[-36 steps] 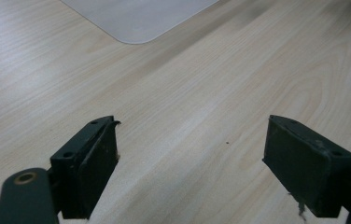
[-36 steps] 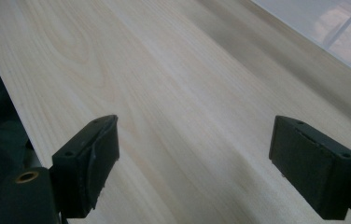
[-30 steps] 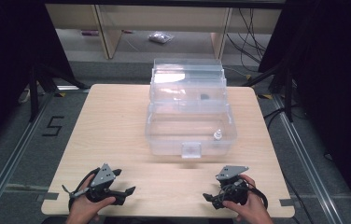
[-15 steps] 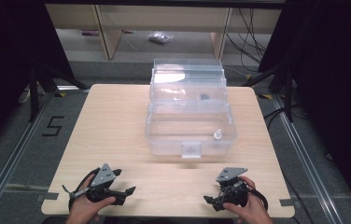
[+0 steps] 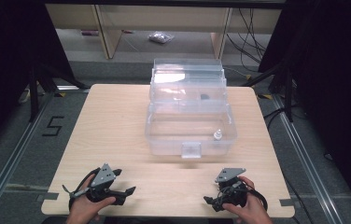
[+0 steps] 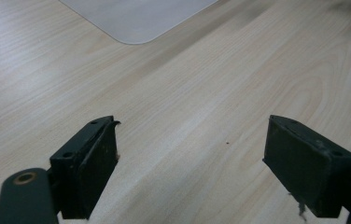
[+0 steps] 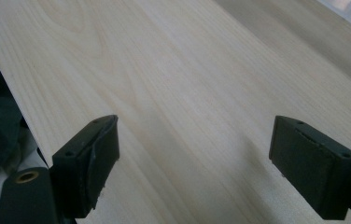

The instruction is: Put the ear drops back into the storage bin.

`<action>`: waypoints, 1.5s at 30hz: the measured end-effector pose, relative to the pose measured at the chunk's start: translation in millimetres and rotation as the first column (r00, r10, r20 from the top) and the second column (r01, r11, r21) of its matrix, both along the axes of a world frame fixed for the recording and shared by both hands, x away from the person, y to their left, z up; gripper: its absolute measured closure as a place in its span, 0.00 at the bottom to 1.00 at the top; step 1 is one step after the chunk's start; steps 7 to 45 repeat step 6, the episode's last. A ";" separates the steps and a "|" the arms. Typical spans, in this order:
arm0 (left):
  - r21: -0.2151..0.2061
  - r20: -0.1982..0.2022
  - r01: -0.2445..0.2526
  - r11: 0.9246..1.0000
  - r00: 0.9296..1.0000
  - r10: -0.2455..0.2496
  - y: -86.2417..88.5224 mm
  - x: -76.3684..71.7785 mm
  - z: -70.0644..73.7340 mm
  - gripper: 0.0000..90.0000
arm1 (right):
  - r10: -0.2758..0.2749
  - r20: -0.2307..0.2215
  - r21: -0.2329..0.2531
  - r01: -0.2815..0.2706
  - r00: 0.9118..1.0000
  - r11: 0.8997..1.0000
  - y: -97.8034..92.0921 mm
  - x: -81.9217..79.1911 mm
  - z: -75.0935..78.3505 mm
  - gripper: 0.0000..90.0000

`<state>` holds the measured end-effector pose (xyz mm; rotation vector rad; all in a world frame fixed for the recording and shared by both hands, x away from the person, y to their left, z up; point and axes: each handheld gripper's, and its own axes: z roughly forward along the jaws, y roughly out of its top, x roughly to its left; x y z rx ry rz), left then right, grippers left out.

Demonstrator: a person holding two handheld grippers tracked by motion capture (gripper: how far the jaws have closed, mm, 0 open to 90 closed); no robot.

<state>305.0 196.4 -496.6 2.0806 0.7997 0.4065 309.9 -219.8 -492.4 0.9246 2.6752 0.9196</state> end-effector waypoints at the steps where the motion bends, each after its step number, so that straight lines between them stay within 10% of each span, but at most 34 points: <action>1: -0.002 0.001 0.001 1.000 1.000 -0.001 -0.1 0.0 0.0 0.19 | -0.002 0.002 0.000 0.002 1.000 1.000 0.1 0.0 -0.2 0.19; 45: -0.019 -0.007 -0.007 1.000 1.000 0.007 -1.1 -0.8 -0.6 0.19 | 0.001 0.004 -0.001 -0.001 1.000 1.000 0.0 0.4 -0.1 0.19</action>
